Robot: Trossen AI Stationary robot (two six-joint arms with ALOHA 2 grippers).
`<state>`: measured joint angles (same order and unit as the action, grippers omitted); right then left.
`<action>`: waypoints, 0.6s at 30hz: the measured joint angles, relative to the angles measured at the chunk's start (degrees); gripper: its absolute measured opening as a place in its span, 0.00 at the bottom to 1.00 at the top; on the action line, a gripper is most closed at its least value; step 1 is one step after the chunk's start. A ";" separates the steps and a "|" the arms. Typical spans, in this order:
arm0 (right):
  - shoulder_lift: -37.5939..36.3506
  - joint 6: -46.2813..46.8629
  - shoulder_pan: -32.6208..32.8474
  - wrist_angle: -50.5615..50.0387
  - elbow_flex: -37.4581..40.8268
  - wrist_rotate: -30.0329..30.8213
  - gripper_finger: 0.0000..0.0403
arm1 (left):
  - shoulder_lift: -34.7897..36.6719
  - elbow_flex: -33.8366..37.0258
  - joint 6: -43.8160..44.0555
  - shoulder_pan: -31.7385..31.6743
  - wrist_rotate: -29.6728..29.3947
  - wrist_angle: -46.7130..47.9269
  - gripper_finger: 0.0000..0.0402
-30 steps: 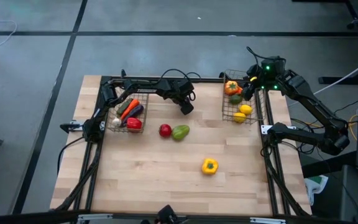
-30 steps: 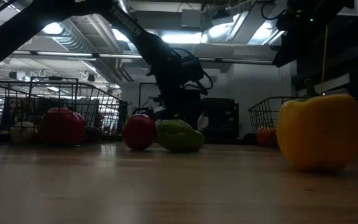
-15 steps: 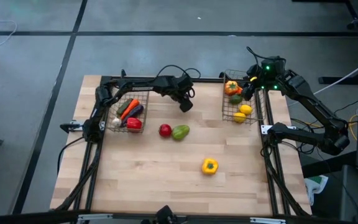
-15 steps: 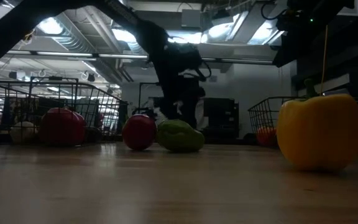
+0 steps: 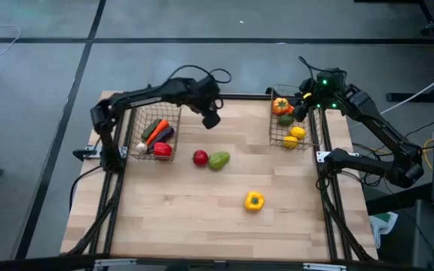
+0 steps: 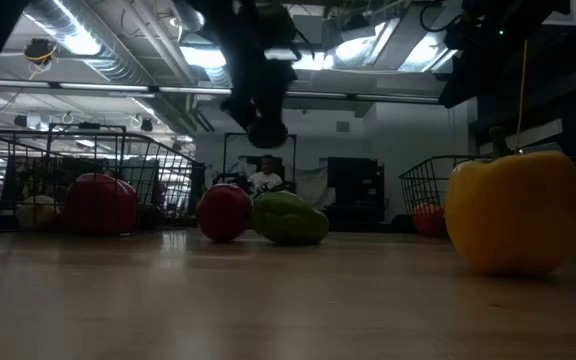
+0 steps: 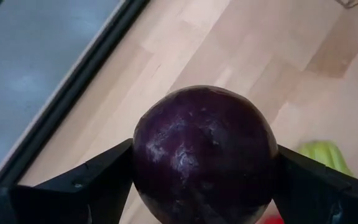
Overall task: Sort produce into baskets
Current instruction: Put the violet onion into the left gold wire basket
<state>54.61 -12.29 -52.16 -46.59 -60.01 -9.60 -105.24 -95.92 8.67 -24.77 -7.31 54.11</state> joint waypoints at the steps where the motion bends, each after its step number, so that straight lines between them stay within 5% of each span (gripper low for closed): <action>1: 0.00 0.00 0.02 0.00 0.00 -0.01 0.52 | 1.20 -0.02 0.00 -0.02 -0.27 1.32 0.80; 18: 0.00 0.00 0.02 0.00 0.00 0.03 0.52 | 8.76 3.11 1.72 -0.42 -5.66 28.44 0.80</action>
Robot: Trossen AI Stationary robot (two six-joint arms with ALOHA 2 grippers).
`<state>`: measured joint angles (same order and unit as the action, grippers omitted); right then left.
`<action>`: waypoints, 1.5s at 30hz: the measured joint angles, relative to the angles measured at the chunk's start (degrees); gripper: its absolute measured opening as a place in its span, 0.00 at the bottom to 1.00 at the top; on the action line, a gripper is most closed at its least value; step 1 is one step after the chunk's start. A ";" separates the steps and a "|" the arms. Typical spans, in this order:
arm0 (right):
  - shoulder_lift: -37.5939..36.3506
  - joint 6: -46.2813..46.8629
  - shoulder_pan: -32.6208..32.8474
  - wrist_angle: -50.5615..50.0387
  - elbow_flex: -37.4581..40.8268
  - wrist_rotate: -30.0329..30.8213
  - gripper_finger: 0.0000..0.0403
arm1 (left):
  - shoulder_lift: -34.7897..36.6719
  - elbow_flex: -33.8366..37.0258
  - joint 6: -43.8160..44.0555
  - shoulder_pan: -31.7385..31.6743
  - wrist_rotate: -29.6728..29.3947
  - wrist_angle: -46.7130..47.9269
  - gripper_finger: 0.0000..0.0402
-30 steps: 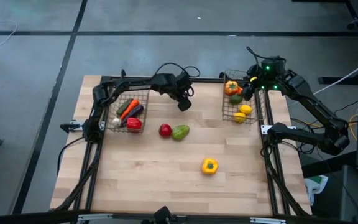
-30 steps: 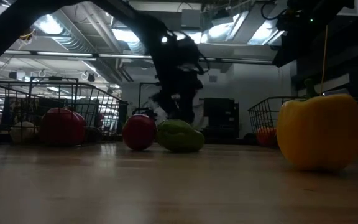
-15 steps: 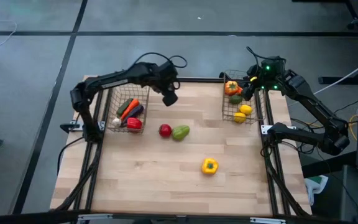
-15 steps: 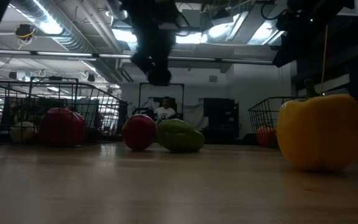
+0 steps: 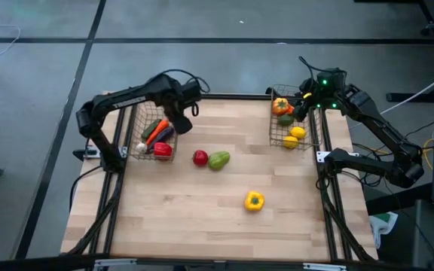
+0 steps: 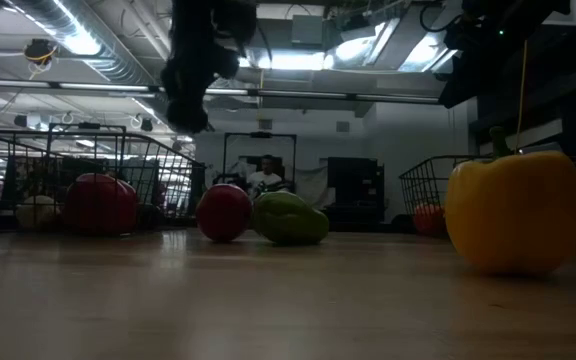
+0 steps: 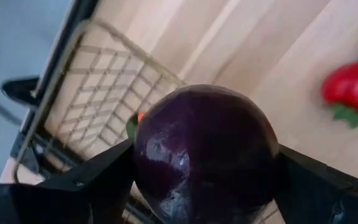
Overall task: Sort produce into baskets
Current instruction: Put the violet onion into the left gold wire basket
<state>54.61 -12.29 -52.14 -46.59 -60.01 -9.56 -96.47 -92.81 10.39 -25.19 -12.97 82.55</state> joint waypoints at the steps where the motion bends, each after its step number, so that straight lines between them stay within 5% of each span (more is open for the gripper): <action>1: 0.00 0.00 -0.01 0.00 0.00 0.02 0.52 | -0.12 0.72 -0.14 -0.17 0.00 0.27 0.80; 13: 0.00 0.00 -0.02 0.00 0.00 0.07 0.52 | -0.06 13.41 -4.19 -5.95 0.01 -9.50 0.80; 25: 0.00 0.00 -0.01 0.00 0.00 0.09 0.52 | -0.08 17.37 -6.10 -14.75 0.08 -17.24 0.80; 37: 0.00 0.00 -0.02 -0.01 0.00 0.09 0.52 | -0.08 24.73 0.95 -14.99 -0.11 -24.93 0.80; 45: 0.00 0.00 0.00 0.00 0.00 0.09 0.52 | -0.10 25.56 -1.72 -15.01 -0.37 -24.93 0.80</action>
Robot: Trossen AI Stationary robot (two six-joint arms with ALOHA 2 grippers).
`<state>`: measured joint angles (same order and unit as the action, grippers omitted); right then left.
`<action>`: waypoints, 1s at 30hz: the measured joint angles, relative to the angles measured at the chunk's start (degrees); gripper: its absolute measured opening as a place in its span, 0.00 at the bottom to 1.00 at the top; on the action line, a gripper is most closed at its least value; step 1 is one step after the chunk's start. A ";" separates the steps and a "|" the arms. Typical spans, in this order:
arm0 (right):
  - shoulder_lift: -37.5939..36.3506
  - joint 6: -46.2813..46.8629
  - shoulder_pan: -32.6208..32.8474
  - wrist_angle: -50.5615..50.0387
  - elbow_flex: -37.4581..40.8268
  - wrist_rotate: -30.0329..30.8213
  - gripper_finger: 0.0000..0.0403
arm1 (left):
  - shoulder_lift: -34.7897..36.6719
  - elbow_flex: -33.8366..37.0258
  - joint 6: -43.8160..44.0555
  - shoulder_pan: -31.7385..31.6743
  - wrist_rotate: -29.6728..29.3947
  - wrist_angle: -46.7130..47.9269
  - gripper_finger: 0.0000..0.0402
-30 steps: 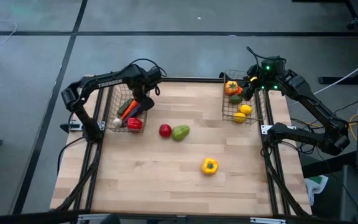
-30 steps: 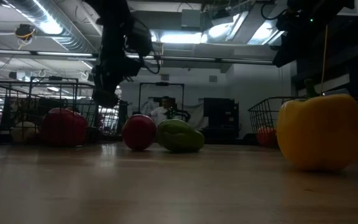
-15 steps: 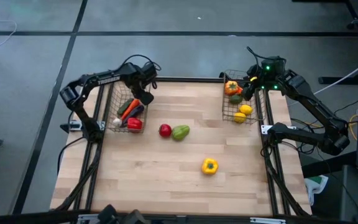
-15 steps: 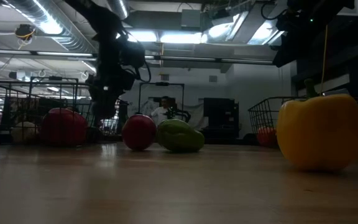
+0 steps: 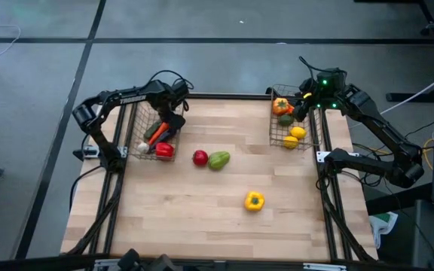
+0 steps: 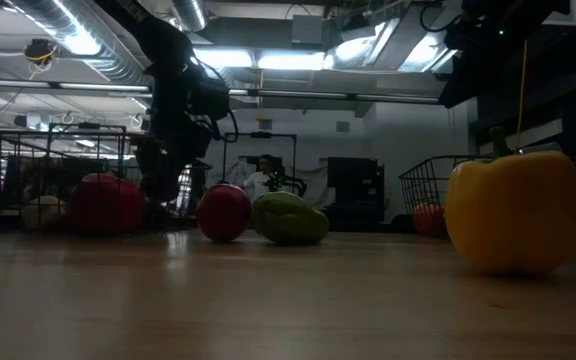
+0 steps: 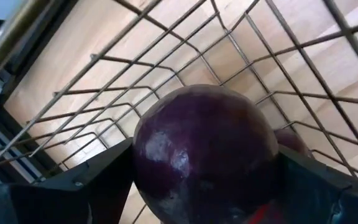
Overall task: Sort produce into baskets
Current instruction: Put the violet onion into the left gold wire basket, then put the red tomato into the right gold wire basket
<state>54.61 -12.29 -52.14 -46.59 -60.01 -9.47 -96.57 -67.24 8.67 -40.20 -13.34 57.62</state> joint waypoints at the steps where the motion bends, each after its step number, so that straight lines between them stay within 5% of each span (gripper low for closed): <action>1: 0.00 0.00 -0.01 0.00 0.00 0.00 0.52 | 0.00 0.00 0.02 -0.10 0.13 -0.10 0.80; 16: 0.00 0.00 -0.01 0.00 0.00 0.00 0.52 | 0.00 -0.02 -0.70 -1.21 2.60 -0.69 0.99; 30: 0.00 0.00 -0.02 0.00 0.00 0.00 0.52 | 7.72 -0.11 2.34 -2.50 2.79 -7.06 0.97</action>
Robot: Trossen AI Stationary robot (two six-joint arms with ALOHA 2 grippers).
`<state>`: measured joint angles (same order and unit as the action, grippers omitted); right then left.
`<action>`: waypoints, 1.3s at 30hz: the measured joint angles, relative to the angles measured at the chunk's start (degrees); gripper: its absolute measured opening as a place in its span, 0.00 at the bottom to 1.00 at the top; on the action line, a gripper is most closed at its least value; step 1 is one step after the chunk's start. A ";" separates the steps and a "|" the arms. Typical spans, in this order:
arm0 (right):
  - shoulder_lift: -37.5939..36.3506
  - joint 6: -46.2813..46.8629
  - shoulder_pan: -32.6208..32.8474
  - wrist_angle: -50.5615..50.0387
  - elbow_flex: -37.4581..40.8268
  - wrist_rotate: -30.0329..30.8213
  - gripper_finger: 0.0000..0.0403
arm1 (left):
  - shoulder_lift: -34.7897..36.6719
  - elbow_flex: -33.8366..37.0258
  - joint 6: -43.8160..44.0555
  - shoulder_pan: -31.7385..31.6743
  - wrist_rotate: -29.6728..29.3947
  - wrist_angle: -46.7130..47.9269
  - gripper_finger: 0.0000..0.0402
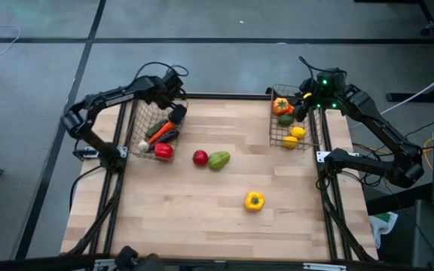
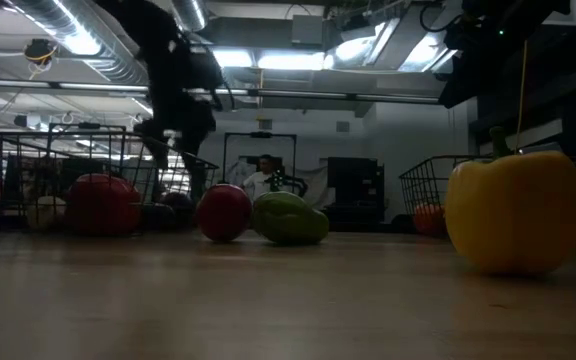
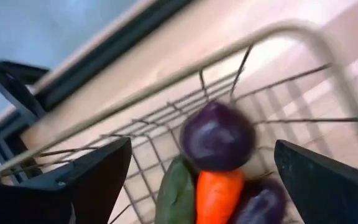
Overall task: Sort produce into baskets
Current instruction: Put the red tomato into the right gold wire basket
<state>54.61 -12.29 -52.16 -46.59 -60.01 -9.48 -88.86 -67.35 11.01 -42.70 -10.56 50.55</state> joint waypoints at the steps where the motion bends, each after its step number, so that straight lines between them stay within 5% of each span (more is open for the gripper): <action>1: 0.00 0.00 0.00 0.00 0.00 -0.02 0.52 | 1.43 0.00 0.47 0.01 0.05 -0.51 0.97; 14: 0.00 0.00 0.00 0.00 0.00 -0.06 0.52 | 13.80 -0.09 3.81 8.31 24.93 -13.86 0.97; 31: 0.00 0.00 0.01 0.00 0.00 -0.13 0.52 | 12.40 -0.06 3.51 32.01 23.81 -32.28 0.97; 39: 0.01 0.00 0.01 0.00 0.00 -0.13 0.52 | 9.50 -0.04 -2.17 38.45 18.79 -33.26 0.97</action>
<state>54.62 -12.29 -52.15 -46.59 -60.01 -9.61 -79.35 -67.40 8.84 -4.24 8.23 17.29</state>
